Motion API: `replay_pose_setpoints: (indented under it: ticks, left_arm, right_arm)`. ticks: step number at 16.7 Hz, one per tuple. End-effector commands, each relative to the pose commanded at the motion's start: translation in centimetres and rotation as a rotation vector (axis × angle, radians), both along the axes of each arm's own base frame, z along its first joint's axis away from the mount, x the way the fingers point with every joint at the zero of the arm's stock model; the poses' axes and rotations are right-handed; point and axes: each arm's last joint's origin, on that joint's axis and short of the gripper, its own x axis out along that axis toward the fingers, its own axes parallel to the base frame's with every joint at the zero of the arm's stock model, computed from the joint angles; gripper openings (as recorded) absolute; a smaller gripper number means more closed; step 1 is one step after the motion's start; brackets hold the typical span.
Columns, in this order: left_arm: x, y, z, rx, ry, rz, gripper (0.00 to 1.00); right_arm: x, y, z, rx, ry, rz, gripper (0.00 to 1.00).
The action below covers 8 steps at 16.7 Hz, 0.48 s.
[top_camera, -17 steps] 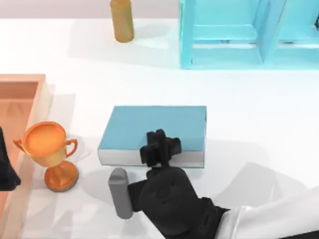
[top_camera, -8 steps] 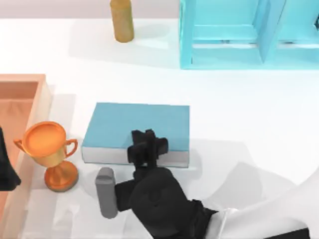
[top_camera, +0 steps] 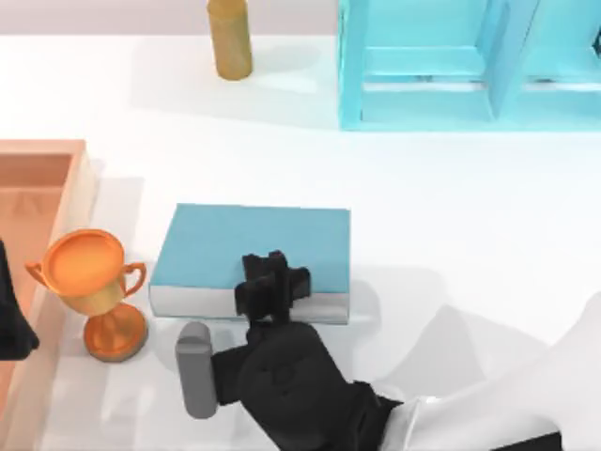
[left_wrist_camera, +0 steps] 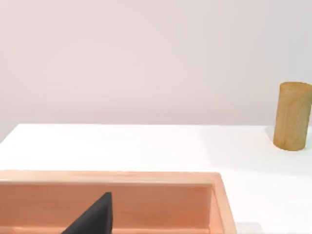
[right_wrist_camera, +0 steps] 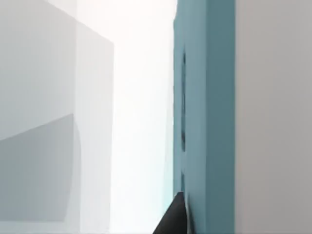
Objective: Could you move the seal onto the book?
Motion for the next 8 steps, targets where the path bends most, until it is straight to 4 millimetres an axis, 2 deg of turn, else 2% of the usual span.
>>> replay_pose_setpoints:
  ticks: [8]
  left_arm:
    - [0.00,0.00,0.00,0.000,0.000,0.000,1.00]
  right_arm:
    - [0.00,0.00,0.00,0.000,0.000,0.000,0.75]
